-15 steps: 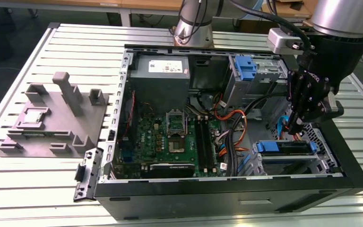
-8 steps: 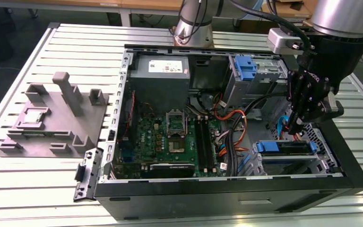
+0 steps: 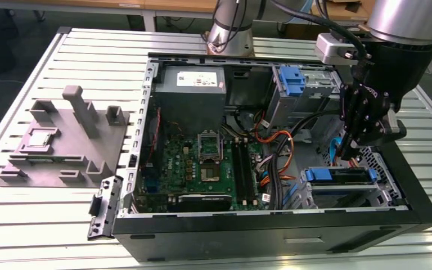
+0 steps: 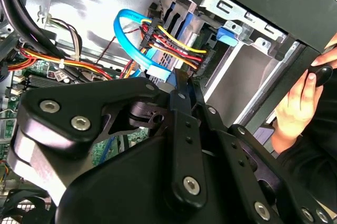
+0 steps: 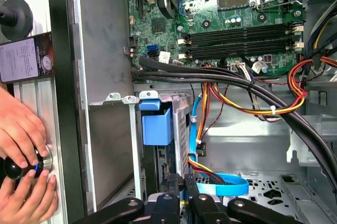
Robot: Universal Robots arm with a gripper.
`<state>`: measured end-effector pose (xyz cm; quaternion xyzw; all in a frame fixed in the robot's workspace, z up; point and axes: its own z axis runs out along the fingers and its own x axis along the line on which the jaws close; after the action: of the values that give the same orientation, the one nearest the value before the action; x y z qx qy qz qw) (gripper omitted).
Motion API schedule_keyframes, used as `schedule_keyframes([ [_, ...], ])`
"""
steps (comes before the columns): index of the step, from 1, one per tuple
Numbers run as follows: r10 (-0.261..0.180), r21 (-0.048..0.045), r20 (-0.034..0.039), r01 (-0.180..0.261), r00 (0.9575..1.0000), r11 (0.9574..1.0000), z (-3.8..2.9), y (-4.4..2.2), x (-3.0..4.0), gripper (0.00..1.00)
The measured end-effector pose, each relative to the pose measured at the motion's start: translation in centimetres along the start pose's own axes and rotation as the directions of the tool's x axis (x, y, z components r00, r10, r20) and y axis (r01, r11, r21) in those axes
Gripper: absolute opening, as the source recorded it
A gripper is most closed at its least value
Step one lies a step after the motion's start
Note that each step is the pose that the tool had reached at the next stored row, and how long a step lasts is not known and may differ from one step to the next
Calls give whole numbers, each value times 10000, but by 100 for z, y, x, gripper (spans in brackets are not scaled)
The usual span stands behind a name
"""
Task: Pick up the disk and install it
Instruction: 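Insert the second disk wire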
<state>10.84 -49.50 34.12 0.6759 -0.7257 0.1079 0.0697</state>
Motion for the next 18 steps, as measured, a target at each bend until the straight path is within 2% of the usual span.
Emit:
schedule_keyframes([
  [3, 1, 0, -2, -1, 10000, 10000, -1, 1, 0, 16],
  [4, 2, -1, 21, -2, 10000, 10000, -1, 2, 0, 16],
  [5, 8, -7, 124, -8, 9999, 10000, 0, 2, 2, 16],
  [7, 25, -34, 469, -24, 9989, 10000, 2, 3, 11, 16],
  [8, 28, -38, 530, -26, 9986, 10000, 3, 3, 12, 16],
  [11, 27, -38, 556, -25, 9985, 10000, 6, 4, 26, 16],
  [15, 32, -34, 606, -30, 9982, 10000, 25, 8, 83, 16],
  [16, 34, -31, 641, -32, 9979, 10000, 32, 9, 106, 16],
  [18, 45, -28, 781, -43, 9969, 10000, 45, 10, 137, 16],
])
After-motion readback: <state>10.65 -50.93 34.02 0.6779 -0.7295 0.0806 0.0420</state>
